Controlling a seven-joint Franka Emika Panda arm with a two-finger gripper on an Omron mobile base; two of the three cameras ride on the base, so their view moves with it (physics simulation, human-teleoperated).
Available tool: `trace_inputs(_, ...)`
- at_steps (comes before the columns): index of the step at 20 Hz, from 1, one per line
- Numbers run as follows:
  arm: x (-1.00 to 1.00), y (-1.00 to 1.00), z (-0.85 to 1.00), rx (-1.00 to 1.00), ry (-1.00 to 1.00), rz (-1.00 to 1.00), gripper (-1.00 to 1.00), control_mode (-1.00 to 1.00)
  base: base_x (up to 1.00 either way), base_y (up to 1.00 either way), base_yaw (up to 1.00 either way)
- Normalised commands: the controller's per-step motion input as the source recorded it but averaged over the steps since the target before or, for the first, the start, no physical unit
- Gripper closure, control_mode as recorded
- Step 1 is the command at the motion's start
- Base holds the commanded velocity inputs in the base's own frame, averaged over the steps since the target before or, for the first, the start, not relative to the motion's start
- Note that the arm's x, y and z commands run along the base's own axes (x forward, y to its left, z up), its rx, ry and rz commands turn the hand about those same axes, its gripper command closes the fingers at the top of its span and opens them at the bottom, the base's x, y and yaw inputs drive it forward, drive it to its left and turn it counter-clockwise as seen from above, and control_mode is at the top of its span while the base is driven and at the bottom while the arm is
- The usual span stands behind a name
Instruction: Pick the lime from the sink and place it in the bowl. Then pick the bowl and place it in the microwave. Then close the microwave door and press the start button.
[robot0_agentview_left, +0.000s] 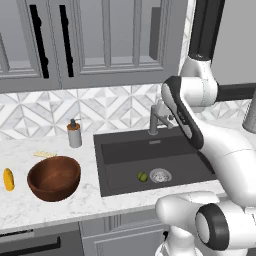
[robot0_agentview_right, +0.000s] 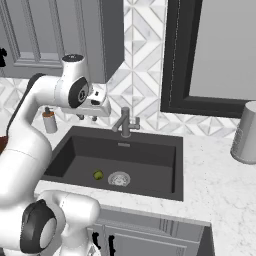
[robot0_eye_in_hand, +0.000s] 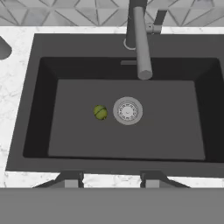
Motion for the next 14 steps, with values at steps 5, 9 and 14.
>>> trace_inputs(5,-0.37,0.03,0.0,0.0,-0.02,0.04,-1.0,-1.0,0.0,0.0,0.0)
trace_inputs(9,-0.6,0.26,-0.14,0.0,0.0,0.07,-1.0,-1.0,0.0,0.0,0.0)
trace_inputs(14,-0.2,0.53,-0.56,-0.03,0.0,0.04,-1.0,-1.0,0.0,0.0,0.0)
